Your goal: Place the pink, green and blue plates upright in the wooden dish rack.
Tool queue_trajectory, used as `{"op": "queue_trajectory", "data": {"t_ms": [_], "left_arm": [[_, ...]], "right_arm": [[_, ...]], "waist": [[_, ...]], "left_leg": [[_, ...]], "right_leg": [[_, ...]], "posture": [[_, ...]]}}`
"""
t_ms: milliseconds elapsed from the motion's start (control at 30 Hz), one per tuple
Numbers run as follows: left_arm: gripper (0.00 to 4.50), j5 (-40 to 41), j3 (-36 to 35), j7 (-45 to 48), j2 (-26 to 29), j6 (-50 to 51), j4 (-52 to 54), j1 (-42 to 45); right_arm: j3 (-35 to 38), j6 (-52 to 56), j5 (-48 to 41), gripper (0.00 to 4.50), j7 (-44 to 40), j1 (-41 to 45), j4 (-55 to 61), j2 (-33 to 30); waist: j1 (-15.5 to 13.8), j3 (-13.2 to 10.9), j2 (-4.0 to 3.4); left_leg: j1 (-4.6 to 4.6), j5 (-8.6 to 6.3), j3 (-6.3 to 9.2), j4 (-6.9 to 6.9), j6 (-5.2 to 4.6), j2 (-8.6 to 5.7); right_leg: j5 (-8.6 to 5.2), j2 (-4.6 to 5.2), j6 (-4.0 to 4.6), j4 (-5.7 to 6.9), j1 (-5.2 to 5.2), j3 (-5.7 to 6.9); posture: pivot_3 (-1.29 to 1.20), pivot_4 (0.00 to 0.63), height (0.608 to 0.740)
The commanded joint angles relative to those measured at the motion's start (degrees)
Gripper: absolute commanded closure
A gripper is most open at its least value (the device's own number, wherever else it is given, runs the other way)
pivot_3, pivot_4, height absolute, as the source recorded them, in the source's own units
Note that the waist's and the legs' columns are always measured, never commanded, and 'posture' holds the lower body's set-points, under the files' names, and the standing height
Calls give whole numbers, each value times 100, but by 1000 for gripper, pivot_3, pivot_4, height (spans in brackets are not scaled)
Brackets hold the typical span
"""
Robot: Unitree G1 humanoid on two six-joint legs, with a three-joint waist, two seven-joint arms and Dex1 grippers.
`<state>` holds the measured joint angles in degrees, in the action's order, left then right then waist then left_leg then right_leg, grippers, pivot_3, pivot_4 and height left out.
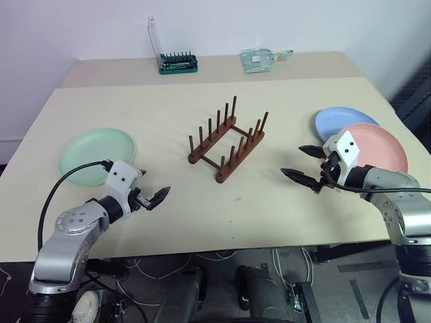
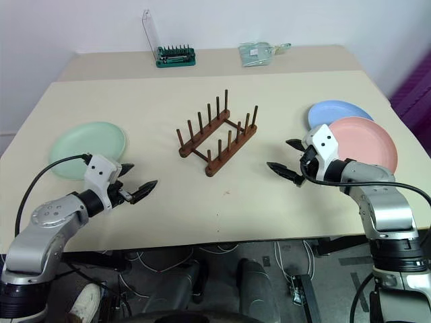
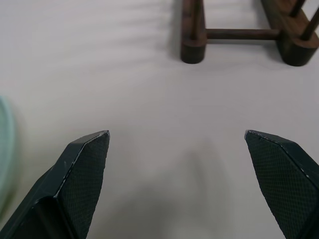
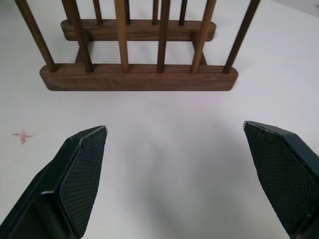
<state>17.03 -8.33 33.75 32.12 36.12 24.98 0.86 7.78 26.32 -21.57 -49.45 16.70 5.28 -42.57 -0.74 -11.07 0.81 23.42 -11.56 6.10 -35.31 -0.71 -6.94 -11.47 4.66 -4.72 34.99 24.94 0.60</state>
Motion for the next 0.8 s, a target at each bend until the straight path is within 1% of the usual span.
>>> {"op": "queue_trajectory", "data": {"t_ms": [33,167,233,300,367,433,533,600,667,800], "left_arm": [[41,98,15,-21,-1,-8,158,51],[41,104,171,-82,-23,53,236,108],[41,131,331,-60,-53,122,222,267],[41,168,527,53,-49,126,246,339],[41,194,927,185,-106,162,281,462],[41,13,1490,212,-249,132,114,707],[41,-270,2161,64,-670,118,-384,1139],[41,-492,2427,-9,-762,90,-597,1291],[41,-726,2652,-268,-1119,8,-1010,1579],[41,-1167,2757,-735,-1539,-344,-1758,1819]], "right_arm": [[92,-92,-65,24,48,72,257,43],[-22,-195,6,24,56,131,149,122],[-58,-247,17,24,61,153,125,175],[-95,-267,43,24,103,131,167,232],[-104,-299,44,24,130,113,190,299],[-155,-333,57,24,187,74,235,394],[-177,-380,76,24,294,93,182,528],[-175,-300,53,24,380,82,308,572],[-71,-293,-39,24,332,66,329,522],[-103,-410,118,24,417,-28,273,502]], "waist": [[3,0,0],[0,0,0],[-4,0,0],[-12,0,0],[-4,0,0],[-13,0,0],[-9,0,1],[2,0,0],[-3,0,-2],[-16,2,-2]], "left_leg": [[0,0,0,0,0,0],[0,0,0,0,0,0],[0,0,0,0,0,0],[0,0,0,-1,0,0],[0,0,0,-2,0,0],[0,0,-1,-2,0,0],[0,0,-1,-3,0,-1],[-1,1,0,-5,-1,-1],[-2,1,-1,-4,-1,0],[-4,1,0,-11,-1,0]], "right_leg": [[0,0,0,0,0,0],[0,0,0,0,0,0],[0,0,0,0,0,0],[0,0,0,0,-2,1],[0,0,0,0,-3,1],[2,0,2,-1,-3,1],[3,0,3,0,-4,1],[3,-1,2,2,-5,2],[4,-2,3,4,-2,2],[4,-1,-1,6,-10,3]], "posture": [[0,150,731],[0,150,731],[0,150,731],[0,150,731],[0,150,731],[0,150,731],[0,150,731],[0,150,731],[0,150,731],[0,150,731]]}}
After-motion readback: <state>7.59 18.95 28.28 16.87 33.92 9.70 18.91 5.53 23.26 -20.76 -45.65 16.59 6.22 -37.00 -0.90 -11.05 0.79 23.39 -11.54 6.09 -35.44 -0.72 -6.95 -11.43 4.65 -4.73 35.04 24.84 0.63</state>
